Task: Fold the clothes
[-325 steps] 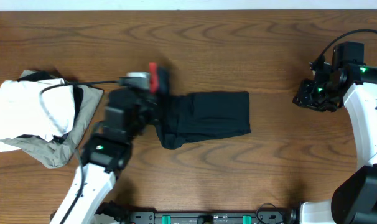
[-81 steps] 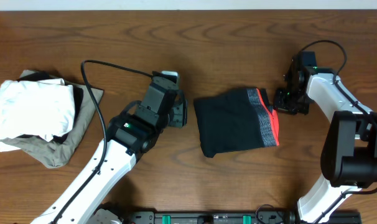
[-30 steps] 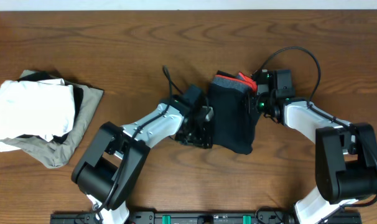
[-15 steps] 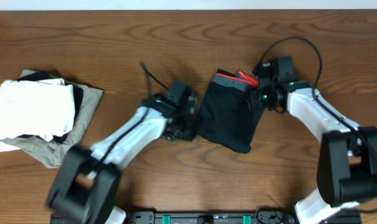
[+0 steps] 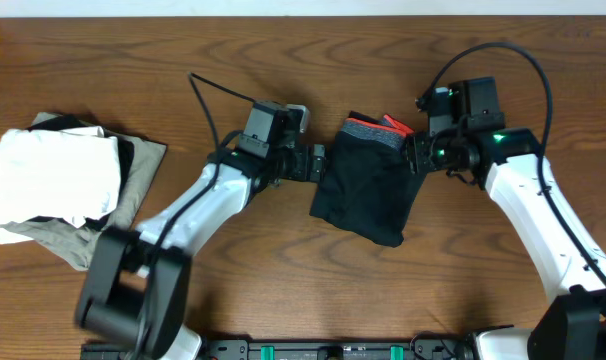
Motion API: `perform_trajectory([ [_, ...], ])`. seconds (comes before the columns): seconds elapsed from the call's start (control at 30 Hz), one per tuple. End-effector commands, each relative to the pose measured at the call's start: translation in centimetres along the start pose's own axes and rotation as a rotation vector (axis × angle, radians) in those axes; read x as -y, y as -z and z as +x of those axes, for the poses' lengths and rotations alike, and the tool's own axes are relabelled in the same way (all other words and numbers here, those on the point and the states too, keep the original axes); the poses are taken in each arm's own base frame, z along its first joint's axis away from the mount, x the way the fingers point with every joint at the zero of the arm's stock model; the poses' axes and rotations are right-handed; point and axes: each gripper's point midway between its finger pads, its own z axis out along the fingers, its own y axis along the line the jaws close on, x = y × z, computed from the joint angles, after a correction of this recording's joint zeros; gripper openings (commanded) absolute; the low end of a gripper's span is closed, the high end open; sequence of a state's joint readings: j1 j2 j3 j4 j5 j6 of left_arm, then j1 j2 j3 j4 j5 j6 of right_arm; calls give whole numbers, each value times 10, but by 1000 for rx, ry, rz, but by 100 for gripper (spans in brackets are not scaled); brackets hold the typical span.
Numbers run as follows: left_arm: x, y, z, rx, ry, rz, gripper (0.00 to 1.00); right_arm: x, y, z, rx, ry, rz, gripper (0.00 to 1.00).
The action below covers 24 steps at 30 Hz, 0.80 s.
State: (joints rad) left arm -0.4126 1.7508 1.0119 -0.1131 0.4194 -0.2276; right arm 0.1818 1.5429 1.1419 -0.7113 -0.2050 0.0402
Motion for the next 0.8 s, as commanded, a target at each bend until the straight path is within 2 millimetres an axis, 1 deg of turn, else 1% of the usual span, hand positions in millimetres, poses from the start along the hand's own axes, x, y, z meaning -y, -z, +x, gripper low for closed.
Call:
perform_trajectory([
  [0.0,15,-20,16,-76,1,153,94,-4,-14,16,-58,23,-3,50],
  [0.07,11,-30,23,-97,11,160,94,-7,-22,23,-87,30,-7,50],
  [0.17,6,-38,31,-124,24,153,94,-9,-34,31,-127,34,-10,50],
  [0.27,8,-42,37,-146,31,185,95,-12,-50,37,-164,38,-21,50],
  [0.43,13,-49,50,-194,56,227,94,-17,-82,50,-229,45,-47,49],
  [0.6,19,-60,71,-263,89,253,94,-13,-109,65,-287,39,-45,50],
  [0.77,27,-68,92,-331,86,264,94,-6,-128,76,-325,32,-27,50],
])
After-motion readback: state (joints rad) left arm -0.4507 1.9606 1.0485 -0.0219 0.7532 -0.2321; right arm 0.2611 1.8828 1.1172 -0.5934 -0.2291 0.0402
